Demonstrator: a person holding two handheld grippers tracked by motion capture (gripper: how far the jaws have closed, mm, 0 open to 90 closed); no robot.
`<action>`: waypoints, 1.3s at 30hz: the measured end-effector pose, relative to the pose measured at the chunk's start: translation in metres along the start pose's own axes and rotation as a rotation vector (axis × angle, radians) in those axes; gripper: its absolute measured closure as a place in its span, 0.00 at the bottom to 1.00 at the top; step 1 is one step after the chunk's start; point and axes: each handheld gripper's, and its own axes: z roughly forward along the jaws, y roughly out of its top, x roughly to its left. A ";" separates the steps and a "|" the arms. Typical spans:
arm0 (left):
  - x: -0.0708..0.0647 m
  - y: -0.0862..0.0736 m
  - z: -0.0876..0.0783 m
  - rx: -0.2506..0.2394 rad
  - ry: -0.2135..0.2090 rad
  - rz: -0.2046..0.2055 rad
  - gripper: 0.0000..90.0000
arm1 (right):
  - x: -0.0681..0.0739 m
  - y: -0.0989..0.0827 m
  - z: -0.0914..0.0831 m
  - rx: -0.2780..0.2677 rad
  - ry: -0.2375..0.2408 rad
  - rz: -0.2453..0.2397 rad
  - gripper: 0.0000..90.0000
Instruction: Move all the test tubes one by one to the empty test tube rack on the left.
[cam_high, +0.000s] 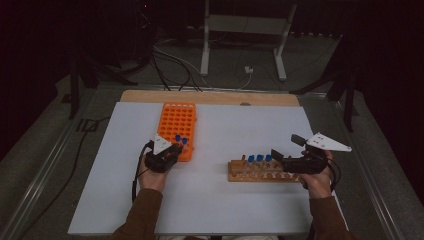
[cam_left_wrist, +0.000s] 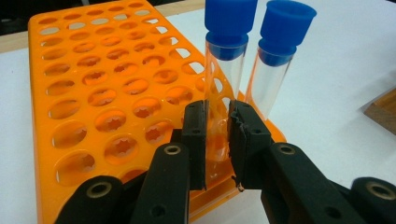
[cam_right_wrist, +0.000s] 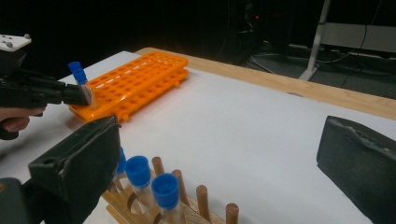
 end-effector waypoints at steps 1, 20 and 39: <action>0.000 0.000 0.000 0.004 0.000 0.003 0.87 | 0.000 0.000 0.000 0.000 0.000 0.000 0.00; 0.001 0.001 -0.010 -0.003 -0.016 0.000 0.85 | 0.002 -0.003 0.002 0.011 0.012 -0.010 0.00; 0.002 0.006 -0.059 -0.163 -0.030 -0.107 0.22 | 0.000 -0.017 0.003 0.065 0.038 -0.020 0.10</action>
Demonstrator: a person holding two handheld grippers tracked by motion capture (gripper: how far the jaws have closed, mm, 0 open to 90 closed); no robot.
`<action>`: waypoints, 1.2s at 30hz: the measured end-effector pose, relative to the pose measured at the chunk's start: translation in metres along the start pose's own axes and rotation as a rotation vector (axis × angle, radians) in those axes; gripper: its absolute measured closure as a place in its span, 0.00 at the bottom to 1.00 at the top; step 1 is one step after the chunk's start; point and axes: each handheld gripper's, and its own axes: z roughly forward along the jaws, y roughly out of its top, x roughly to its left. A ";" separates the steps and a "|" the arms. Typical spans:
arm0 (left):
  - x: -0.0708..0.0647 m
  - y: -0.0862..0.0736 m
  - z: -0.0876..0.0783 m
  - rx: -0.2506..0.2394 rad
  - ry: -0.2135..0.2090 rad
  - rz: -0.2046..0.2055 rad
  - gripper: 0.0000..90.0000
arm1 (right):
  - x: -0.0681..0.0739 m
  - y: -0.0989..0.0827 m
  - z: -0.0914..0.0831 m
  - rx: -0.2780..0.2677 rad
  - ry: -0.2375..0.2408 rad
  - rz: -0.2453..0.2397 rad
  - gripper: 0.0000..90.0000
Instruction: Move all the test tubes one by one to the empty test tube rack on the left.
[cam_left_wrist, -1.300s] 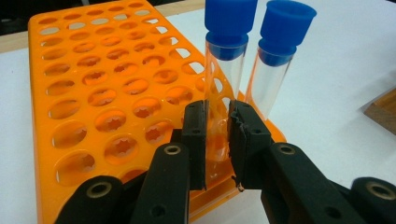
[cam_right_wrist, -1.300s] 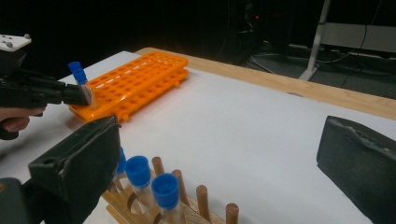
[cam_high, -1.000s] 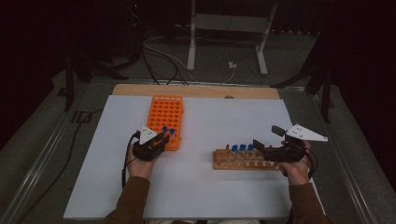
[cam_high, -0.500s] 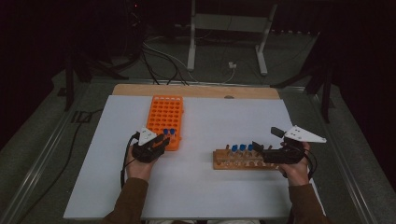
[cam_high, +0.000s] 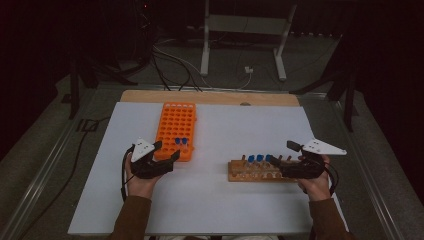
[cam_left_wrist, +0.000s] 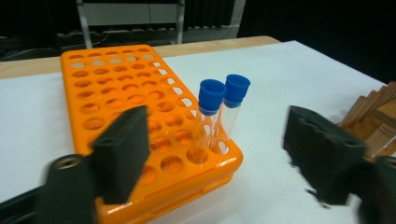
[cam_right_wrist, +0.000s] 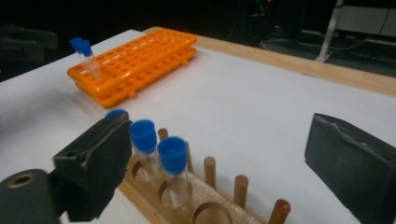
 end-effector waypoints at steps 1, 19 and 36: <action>0.001 0.000 -0.002 -0.007 0.006 -0.006 0.18 | 0.000 -0.001 0.001 0.006 0.004 0.001 0.12; -0.001 0.002 -0.007 -0.003 0.049 0.012 0.01 | 0.011 -0.021 0.018 0.112 0.070 -0.141 0.77; -0.004 0.001 -0.003 0.004 0.038 0.011 0.01 | 0.016 -0.022 0.021 0.114 0.086 -0.166 0.86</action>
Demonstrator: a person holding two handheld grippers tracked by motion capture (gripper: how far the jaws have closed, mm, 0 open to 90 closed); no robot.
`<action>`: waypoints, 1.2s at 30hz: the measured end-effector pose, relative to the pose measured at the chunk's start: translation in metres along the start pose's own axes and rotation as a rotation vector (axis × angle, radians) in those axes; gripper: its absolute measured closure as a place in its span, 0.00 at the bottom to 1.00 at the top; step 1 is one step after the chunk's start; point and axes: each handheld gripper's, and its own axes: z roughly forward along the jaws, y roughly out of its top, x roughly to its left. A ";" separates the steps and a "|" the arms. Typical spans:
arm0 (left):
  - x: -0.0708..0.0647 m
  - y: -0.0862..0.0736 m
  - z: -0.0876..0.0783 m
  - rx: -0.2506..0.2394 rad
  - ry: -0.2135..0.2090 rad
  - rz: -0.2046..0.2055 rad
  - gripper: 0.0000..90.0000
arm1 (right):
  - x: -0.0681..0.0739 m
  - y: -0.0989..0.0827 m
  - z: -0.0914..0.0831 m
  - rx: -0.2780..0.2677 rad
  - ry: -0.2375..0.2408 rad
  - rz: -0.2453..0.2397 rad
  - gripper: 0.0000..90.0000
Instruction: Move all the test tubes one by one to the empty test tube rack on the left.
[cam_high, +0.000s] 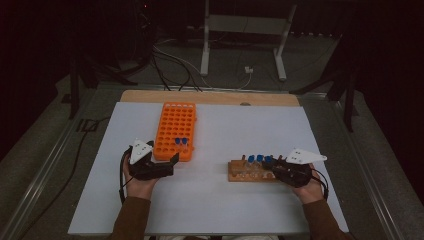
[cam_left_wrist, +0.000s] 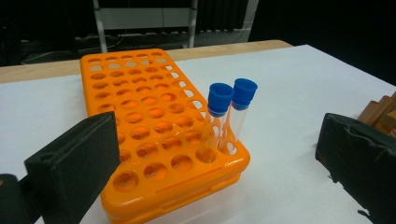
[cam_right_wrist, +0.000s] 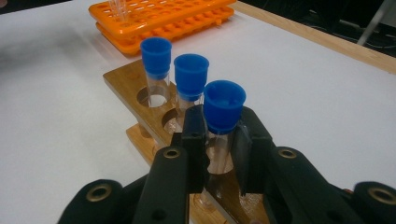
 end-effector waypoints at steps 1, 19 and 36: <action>0.000 0.000 0.000 0.001 0.000 0.000 0.01 | 0.000 0.000 0.000 0.002 -0.003 0.002 0.86; 0.002 0.003 -0.002 -0.002 0.016 0.004 0.01 | -0.004 0.027 -0.021 -0.060 -0.017 0.038 0.86; -0.001 0.013 -0.005 -0.030 0.003 0.021 0.01 | -0.010 0.067 -0.031 -0.133 -0.045 0.033 0.86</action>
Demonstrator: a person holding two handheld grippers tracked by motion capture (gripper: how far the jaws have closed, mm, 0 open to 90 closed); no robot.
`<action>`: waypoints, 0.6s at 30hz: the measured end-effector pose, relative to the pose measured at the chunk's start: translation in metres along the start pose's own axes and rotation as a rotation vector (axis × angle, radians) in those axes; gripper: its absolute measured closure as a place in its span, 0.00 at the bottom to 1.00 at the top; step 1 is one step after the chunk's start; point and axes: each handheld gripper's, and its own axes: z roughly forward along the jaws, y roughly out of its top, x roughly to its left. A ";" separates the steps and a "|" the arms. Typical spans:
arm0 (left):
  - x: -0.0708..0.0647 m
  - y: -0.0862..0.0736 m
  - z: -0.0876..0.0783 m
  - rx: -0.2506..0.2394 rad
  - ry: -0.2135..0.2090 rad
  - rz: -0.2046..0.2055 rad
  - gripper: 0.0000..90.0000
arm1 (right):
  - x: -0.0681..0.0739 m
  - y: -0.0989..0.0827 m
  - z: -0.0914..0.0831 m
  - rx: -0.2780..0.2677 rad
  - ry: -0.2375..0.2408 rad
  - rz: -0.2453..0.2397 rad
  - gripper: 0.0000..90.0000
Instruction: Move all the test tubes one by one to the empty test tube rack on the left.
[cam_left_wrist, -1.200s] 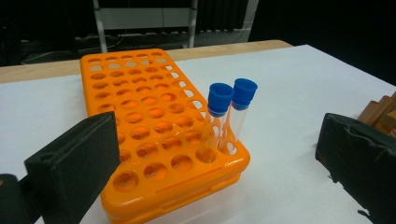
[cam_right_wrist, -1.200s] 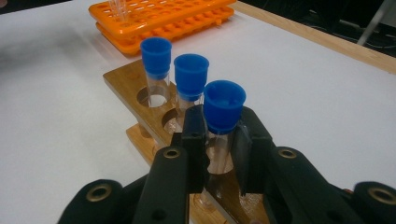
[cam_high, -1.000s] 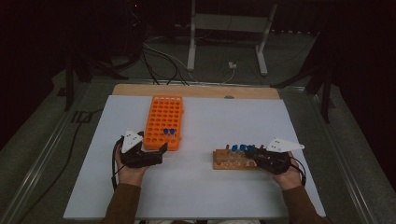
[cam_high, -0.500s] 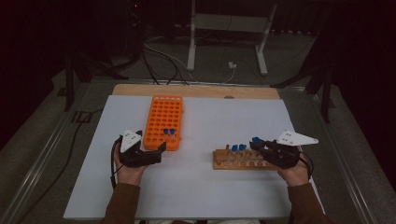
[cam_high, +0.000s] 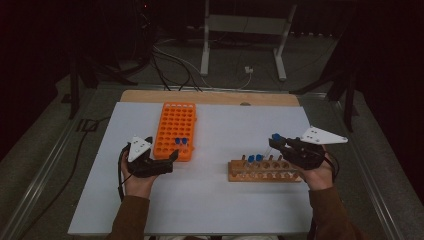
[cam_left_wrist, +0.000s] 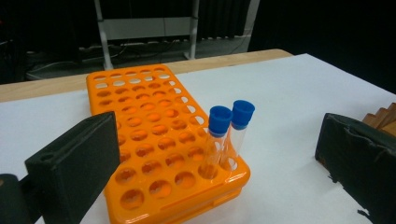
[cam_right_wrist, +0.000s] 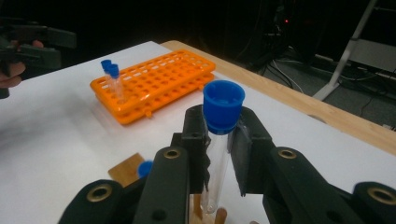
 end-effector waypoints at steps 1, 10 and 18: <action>0.000 0.000 0.000 0.001 -0.002 0.001 0.01 | 0.000 0.002 0.002 -0.001 -0.002 0.001 0.86; -0.006 0.003 0.003 -0.006 -0.016 0.028 0.01 | 0.007 0.012 0.025 -0.013 0.014 0.010 0.86; -0.010 0.005 0.005 -0.007 -0.037 0.038 0.01 | 0.018 0.020 0.042 -0.016 0.042 0.006 0.86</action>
